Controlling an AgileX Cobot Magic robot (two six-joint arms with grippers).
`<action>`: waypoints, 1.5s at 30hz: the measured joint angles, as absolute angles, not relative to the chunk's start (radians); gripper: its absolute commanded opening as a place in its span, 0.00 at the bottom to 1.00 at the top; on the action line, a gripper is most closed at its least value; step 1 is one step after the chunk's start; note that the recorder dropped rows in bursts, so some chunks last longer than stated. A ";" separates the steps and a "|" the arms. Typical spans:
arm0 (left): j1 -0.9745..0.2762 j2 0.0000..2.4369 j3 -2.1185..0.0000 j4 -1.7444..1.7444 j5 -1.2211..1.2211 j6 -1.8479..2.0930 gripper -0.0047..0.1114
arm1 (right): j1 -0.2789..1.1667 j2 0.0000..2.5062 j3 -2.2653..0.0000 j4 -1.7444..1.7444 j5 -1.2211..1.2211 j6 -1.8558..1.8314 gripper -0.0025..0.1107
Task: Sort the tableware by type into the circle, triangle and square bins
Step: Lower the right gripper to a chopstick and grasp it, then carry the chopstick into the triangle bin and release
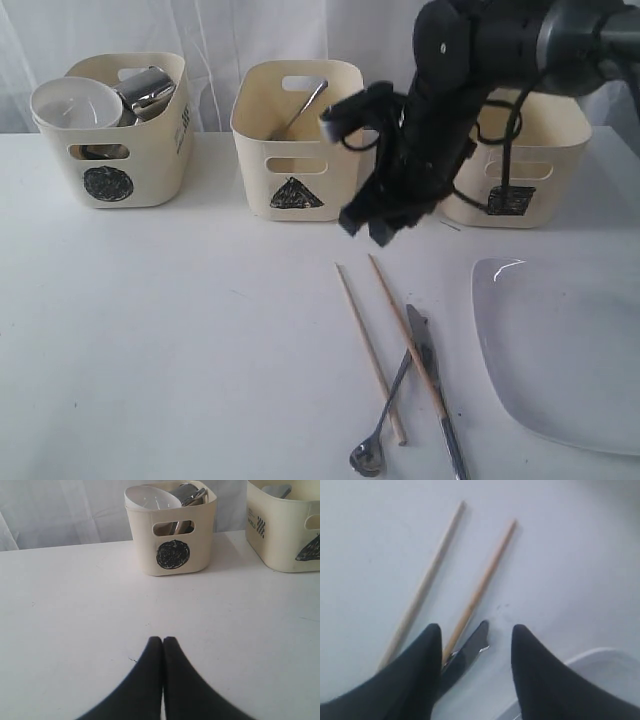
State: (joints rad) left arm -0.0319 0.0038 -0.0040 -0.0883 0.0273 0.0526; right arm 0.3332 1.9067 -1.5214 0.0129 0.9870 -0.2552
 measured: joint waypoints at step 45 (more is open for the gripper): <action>-0.032 0.004 -0.004 -0.088 0.027 0.053 0.06 | 0.360 1.666 -1.048 0.326 0.125 -0.090 0.02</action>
